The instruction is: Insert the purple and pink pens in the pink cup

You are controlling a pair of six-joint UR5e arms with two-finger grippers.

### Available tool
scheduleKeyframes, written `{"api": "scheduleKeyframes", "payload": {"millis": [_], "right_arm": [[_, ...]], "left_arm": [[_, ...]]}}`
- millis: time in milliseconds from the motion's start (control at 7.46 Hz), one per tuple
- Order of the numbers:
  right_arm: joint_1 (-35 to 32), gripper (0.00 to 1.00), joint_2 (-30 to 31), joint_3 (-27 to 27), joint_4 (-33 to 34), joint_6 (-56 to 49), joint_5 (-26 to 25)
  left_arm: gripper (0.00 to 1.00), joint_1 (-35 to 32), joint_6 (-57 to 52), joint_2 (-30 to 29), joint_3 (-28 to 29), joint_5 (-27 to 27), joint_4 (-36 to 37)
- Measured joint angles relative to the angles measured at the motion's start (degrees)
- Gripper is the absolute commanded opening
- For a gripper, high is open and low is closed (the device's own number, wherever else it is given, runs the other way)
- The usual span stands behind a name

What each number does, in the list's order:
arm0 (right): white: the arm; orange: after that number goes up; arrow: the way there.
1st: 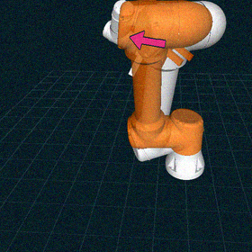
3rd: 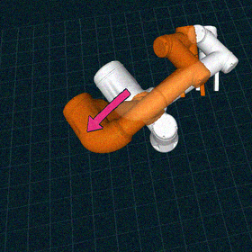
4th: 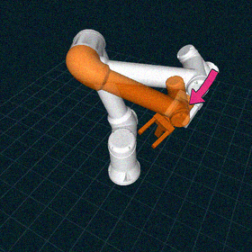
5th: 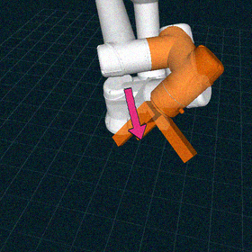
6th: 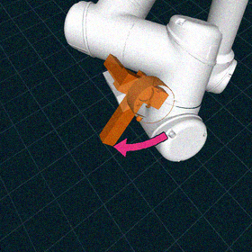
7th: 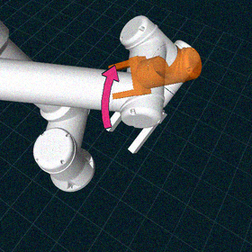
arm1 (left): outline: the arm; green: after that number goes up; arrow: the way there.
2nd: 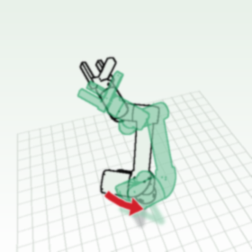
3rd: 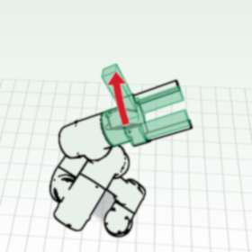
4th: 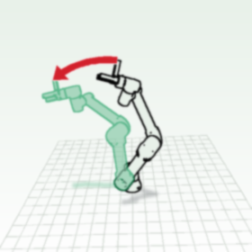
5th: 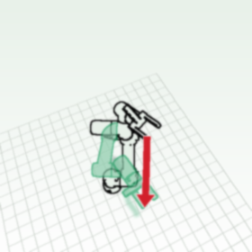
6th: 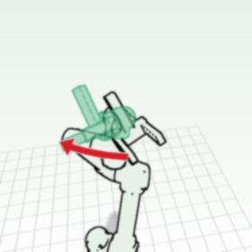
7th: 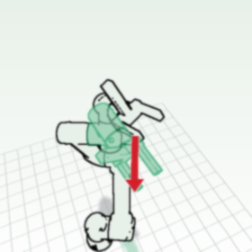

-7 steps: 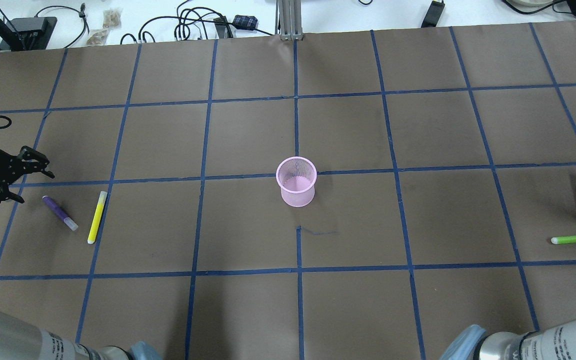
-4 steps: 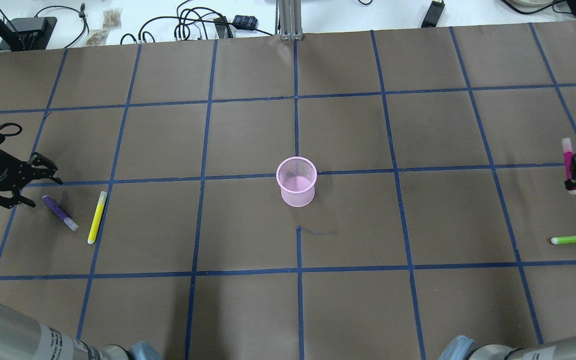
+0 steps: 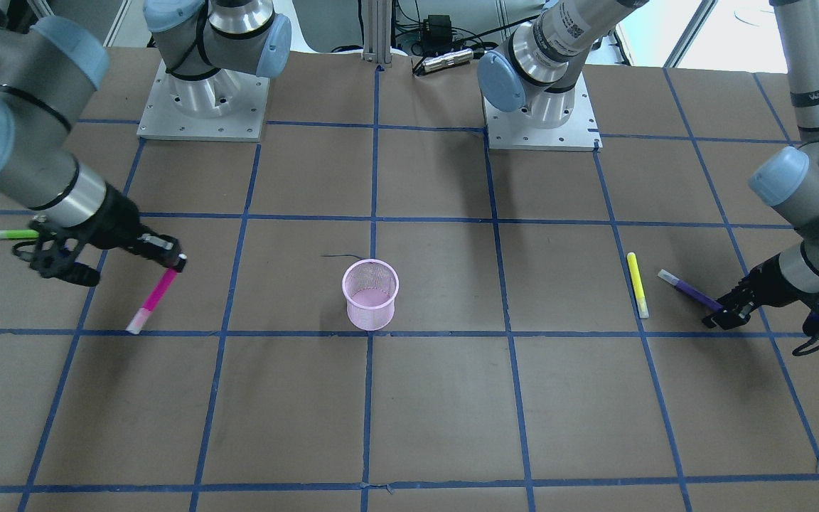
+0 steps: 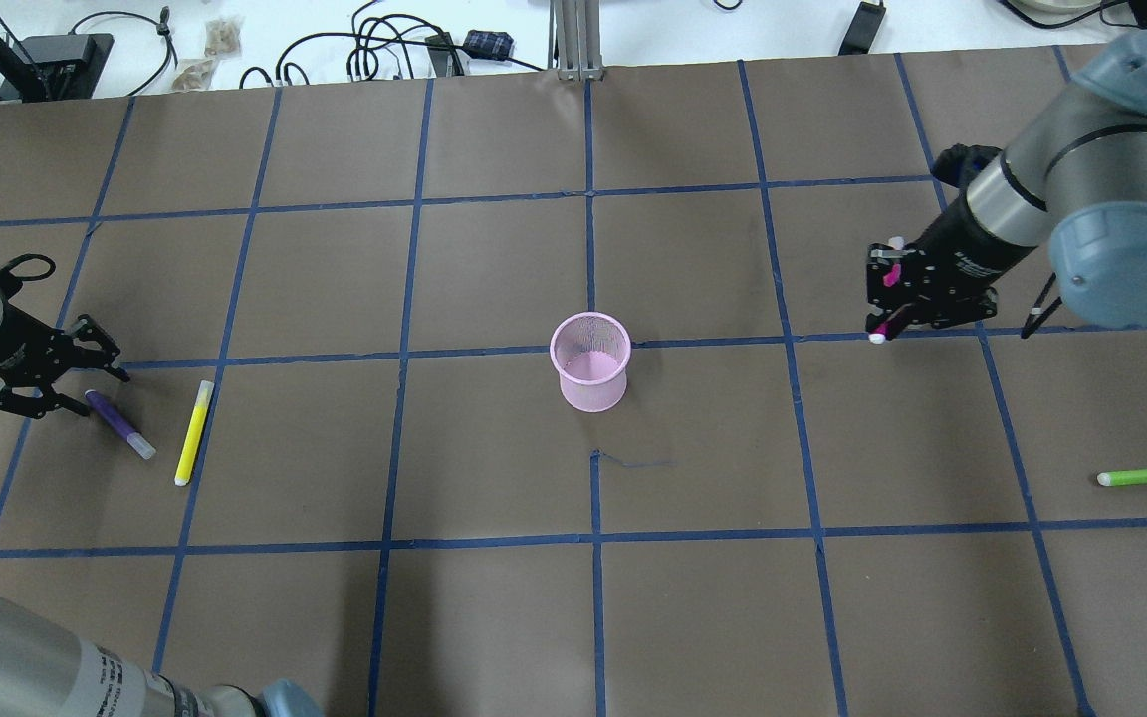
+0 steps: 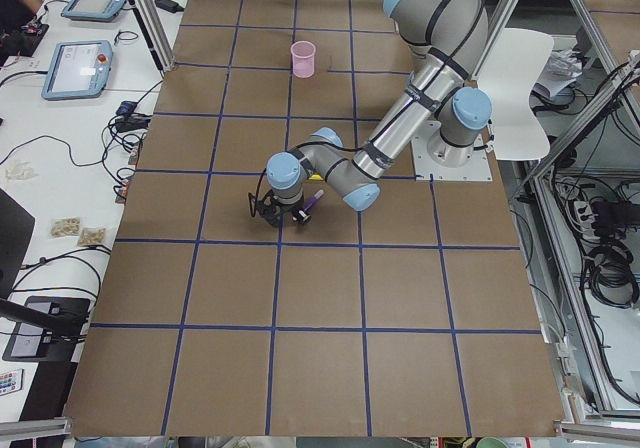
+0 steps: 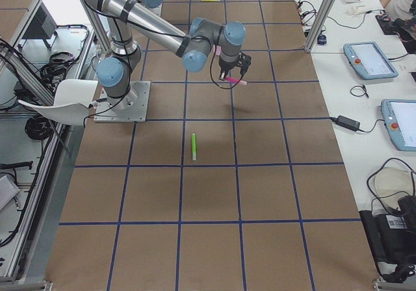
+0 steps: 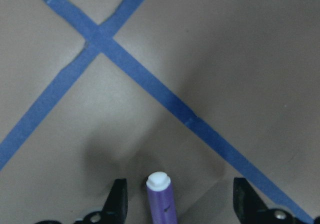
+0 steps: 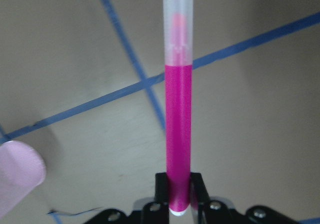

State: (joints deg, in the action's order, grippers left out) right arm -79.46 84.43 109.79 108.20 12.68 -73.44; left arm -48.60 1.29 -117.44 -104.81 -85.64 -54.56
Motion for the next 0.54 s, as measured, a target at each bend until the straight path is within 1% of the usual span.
{"api": "scheduleKeyframes", "payload": {"millis": [268,402,536], "right_arm": [[-12.3,0.0,2.7,-0.2,-0.9,23.0,11.9],[-16.9,0.0,3.2,-0.3,-0.1,33.2,18.3],[-19.5,0.0,3.1,-0.3,1.5,42.4,24.9]], "left_arm": [[0.0,0.0,-0.4,0.1,0.1,0.2,-0.1],[0.0,0.1,-0.7,0.6,0.2,0.2,-0.2],[0.0,0.0,-0.8,1.4,0.5,0.1,-0.3]]}}
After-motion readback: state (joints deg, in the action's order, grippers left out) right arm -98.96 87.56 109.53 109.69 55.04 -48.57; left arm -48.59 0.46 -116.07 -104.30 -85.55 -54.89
